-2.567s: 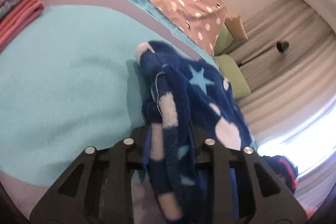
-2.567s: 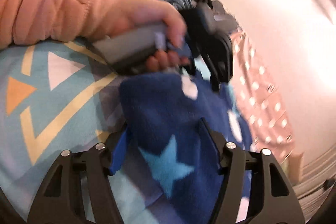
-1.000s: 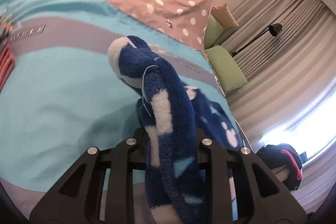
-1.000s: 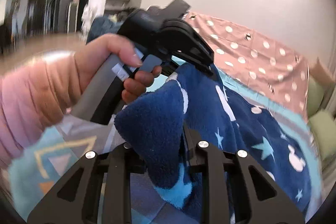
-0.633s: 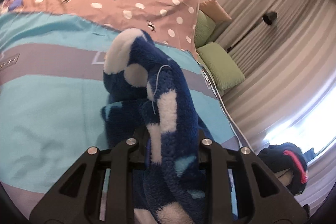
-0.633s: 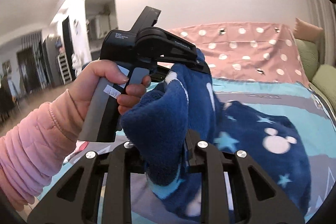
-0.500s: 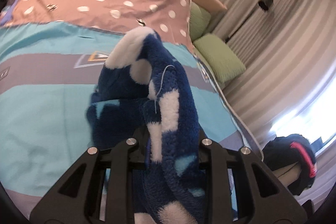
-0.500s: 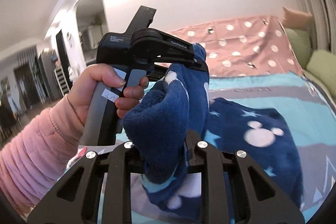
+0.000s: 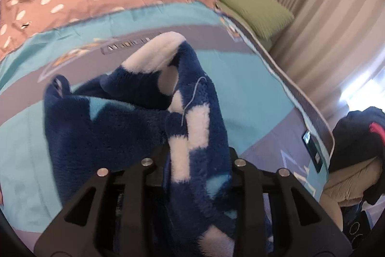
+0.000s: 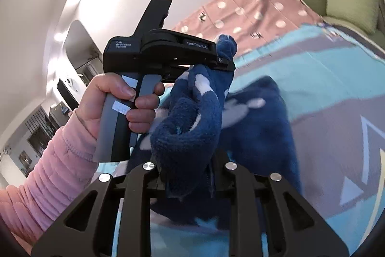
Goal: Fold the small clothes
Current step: 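Fold the held fleece over with both grippers and lower it onto the bed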
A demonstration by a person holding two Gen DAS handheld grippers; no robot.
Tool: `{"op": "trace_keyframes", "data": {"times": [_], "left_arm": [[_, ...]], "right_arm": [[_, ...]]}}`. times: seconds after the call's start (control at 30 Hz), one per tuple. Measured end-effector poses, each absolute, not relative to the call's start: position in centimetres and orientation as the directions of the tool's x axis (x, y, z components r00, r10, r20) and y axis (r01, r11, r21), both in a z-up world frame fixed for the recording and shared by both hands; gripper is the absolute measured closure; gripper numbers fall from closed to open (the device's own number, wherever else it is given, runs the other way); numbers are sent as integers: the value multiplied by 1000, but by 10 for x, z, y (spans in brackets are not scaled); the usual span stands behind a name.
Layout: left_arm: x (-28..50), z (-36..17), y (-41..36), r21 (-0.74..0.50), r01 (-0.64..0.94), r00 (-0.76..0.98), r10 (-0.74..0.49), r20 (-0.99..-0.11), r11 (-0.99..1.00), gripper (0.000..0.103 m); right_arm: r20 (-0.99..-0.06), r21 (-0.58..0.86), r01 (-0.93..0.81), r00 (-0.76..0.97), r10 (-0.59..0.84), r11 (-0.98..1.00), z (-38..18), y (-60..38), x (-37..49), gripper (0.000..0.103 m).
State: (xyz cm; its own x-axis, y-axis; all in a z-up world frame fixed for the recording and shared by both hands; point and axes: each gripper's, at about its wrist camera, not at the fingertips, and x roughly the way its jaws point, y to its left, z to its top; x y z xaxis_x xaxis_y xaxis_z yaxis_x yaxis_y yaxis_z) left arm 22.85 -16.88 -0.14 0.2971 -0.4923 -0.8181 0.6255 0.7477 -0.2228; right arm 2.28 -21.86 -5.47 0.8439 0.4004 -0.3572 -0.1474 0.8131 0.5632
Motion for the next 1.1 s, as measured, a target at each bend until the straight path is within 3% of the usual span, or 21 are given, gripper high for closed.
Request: {"op": "trace_keyframes", "data": {"times": [0.17,0.2,0.27,0.5,0.57,0.7,0.83,0.93,1.1], "left_arm": [[224,-25,-195,-184,647,281,-455,-845,740,52],[223,-25,-199,-189,654,278,-464,-841,733,44],[217,-22,-201,-215,673,272,-507,-818,708,38],[198,16,-182,-265,672,360,-618,-699,691,38],[191,29,-167,-215,673,417,-603,-680,708,38],[179,38,-129,12,636,594,-480,-645,772,38],[175,14,-107,115,648,595,-406,-693,753,51],[158,-10,-109,206,686,610,-397,-686,698,69],[137,-28,-141,296,725,622,-407,-669,622,73]], "right_arm": [[-392,648,-100,806,443,755,-81,-241,21,80],[-398,658,-91,801,448,748,-86,-243,20,79],[-410,664,-76,796,446,744,-91,-245,19,79],[-411,696,-53,788,458,716,-101,-251,15,79],[-410,691,-55,791,454,721,-100,-249,12,79],[-403,698,-60,791,460,714,-100,-250,10,79],[-394,723,-59,783,482,688,-102,-256,11,79],[-405,719,-55,777,482,692,-102,-260,10,79],[-496,599,21,795,350,801,-93,-263,-4,63]]}}
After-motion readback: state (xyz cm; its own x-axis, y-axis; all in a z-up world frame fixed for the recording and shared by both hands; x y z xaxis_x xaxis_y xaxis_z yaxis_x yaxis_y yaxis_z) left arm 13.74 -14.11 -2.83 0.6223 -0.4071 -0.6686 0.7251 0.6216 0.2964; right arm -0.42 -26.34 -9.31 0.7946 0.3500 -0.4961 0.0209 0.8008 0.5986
